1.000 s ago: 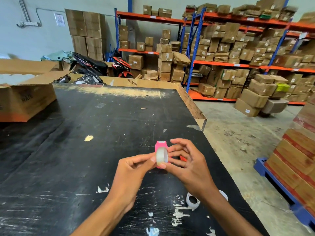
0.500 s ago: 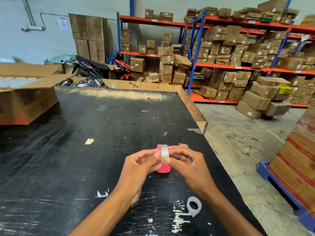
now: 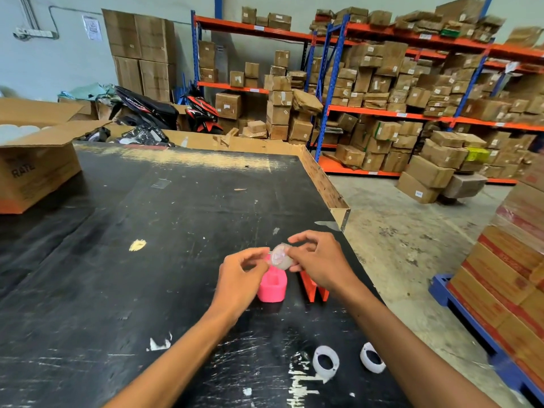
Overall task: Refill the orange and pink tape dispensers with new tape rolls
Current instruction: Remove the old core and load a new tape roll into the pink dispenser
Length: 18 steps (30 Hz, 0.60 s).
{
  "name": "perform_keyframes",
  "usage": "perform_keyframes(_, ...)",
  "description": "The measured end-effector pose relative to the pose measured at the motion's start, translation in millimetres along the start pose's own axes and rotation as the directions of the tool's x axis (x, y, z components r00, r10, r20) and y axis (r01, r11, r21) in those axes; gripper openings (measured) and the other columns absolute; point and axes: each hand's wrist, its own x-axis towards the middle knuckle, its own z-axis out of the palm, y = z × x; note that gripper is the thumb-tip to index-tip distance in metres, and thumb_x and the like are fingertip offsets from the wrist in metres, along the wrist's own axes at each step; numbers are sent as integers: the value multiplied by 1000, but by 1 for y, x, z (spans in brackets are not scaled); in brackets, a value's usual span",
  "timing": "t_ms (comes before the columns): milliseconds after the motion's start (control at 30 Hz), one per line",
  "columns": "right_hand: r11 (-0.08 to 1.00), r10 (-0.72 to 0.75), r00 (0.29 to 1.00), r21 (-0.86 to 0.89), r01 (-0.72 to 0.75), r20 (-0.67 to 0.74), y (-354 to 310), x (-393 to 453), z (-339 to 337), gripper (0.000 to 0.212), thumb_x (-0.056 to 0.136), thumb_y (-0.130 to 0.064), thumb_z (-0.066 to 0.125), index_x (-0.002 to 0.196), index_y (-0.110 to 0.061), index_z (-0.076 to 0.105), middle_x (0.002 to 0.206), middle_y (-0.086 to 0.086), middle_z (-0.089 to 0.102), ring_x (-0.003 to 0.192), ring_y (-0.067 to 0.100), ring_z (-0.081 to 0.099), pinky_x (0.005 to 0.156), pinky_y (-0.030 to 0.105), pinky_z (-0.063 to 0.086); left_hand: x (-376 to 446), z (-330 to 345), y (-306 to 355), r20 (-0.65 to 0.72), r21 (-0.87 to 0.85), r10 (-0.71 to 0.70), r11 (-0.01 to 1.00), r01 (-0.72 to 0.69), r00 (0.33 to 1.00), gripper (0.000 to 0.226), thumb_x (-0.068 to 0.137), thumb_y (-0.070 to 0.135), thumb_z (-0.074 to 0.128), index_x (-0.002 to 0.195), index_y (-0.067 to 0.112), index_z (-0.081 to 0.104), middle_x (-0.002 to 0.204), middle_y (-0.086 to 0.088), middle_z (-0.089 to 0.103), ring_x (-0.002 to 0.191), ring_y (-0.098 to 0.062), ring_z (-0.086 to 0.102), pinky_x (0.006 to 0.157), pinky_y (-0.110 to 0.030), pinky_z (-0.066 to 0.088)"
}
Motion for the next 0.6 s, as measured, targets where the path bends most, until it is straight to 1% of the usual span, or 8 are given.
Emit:
perform_keyframes(33,1000,8,1000,-14,-8,-2,2,3,1,15,81,-10,70,95,-5,68,74,16,71,46,5,65,48,13,51,2,-1,-5,1,46,5,999,-5,1000,31,83,-1,63,107,15,73,103,3,75,96,-7,68,90,-21,53)
perform_keyframes(100,997,3,1000,-82,-3,-4,7,10,5,9,81,-8,70,88,-3,70,67,10,68,49,10,65,54,21,58,2,-4,-16,39,127,9,992,-14,999,37,84,-2,60,115,15,69,109,8,69,98,-4,64,87,-12,48)
perform_keyframes(200,981,-20,1000,-194,24,24,12,17,14,6,80,-6,66,79,-7,72,66,9,68,60,21,67,69,36,60,0,-6,-32,132,225,30,973,-59,991,35,90,7,59,122,18,66,120,13,63,113,-3,58,99,-19,43)
perform_keyframes(267,967,-40,998,-249,49,40,15,23,20,8,79,-9,66,75,-12,73,67,8,69,67,25,69,72,39,60,-1,-6,-39,159,234,51,968,-88,986,31,93,18,58,123,21,66,121,15,65,111,7,59,96,-8,41)
perform_keyframes(333,947,-68,995,-309,85,67,17,27,25,6,77,-14,68,74,-14,73,64,4,67,67,24,67,72,41,59,-2,-6,-42,143,251,66,963,-100,988,29,94,23,57,122,23,66,116,20,65,99,25,54,85,5,36)
perform_keyframes(367,931,-83,993,-348,106,83,18,28,29,6,76,-17,68,74,-14,73,63,4,67,66,25,66,70,42,59,-1,-6,-44,138,252,69,962,-102,988,29,94,23,56,121,23,67,115,20,65,95,31,51,82,7,35)
perform_keyframes(500,886,-90,986,-440,143,139,20,28,38,10,77,-17,67,73,-12,74,69,7,69,73,28,67,68,40,57,1,-5,-49,134,259,71,960,-104,988,27,94,25,56,119,23,69,116,18,68,96,32,50,82,7,34)
perform_keyframes(600,882,-92,985,-447,149,148,24,31,38,9,78,-18,68,74,-14,75,75,7,73,78,26,68,72,38,55,0,-5,-50,130,252,85,961,-116,988,27,95,24,56,118,23,69,109,27,66,95,33,50,81,8,34)
